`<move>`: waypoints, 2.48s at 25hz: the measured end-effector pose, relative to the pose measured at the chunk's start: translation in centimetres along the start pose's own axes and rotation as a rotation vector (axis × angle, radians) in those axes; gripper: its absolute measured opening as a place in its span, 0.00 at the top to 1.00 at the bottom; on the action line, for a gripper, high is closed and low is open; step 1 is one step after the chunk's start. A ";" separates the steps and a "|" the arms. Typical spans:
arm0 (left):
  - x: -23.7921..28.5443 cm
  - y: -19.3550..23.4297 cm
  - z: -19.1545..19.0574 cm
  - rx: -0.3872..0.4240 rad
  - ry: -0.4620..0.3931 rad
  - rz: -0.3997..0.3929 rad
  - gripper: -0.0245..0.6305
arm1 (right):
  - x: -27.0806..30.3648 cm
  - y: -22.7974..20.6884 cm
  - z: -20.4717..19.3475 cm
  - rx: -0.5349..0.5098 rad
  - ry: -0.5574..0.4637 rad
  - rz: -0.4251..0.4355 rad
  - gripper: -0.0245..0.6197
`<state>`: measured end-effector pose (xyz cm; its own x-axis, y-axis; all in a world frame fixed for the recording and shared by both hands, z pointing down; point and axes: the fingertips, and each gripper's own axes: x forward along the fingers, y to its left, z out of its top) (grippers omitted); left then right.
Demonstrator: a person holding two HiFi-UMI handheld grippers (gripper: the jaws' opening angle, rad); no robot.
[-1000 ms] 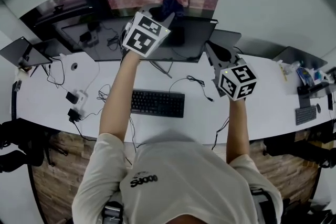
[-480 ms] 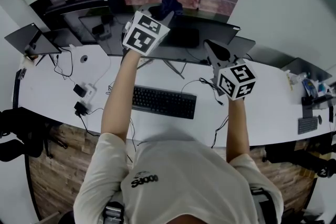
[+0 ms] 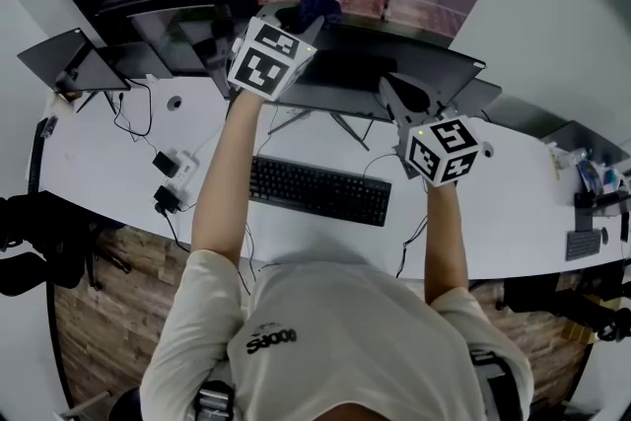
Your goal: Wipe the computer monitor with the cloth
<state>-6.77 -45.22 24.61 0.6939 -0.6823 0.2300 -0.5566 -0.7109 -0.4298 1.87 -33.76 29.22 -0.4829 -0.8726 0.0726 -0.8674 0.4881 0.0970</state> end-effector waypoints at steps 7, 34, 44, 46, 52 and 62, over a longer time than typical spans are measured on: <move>-2.4 3.8 -2.5 -0.005 -0.001 0.034 0.84 | 3.9 2.7 0.3 0.015 -0.012 0.010 0.95; -12.4 20.2 -13.1 -0.056 0.017 0.297 0.84 | 14.7 12.2 0.7 0.012 0.004 0.056 0.95; -14.6 22.7 -15.6 -0.131 -0.007 0.400 0.84 | 14.9 12.1 -0.3 0.012 0.030 0.058 0.95; -14.9 22.9 -16.2 -0.143 -0.002 0.409 0.84 | 15.0 12.2 -0.5 0.012 0.036 0.063 0.95; -15.2 22.6 -17.4 -0.164 0.004 0.415 0.84 | 15.2 12.8 -1.1 0.009 0.048 0.088 0.95; -14.7 21.4 -18.9 -0.203 0.019 0.389 0.84 | 15.0 13.2 -1.7 0.013 0.059 0.097 0.95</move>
<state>-37.49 -53.66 28.51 0.4077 -0.9074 0.1020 -0.8545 -0.4185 -0.3078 -16.66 -40.37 33.25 -0.5571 -0.8186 0.1396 -0.8186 0.5696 0.0737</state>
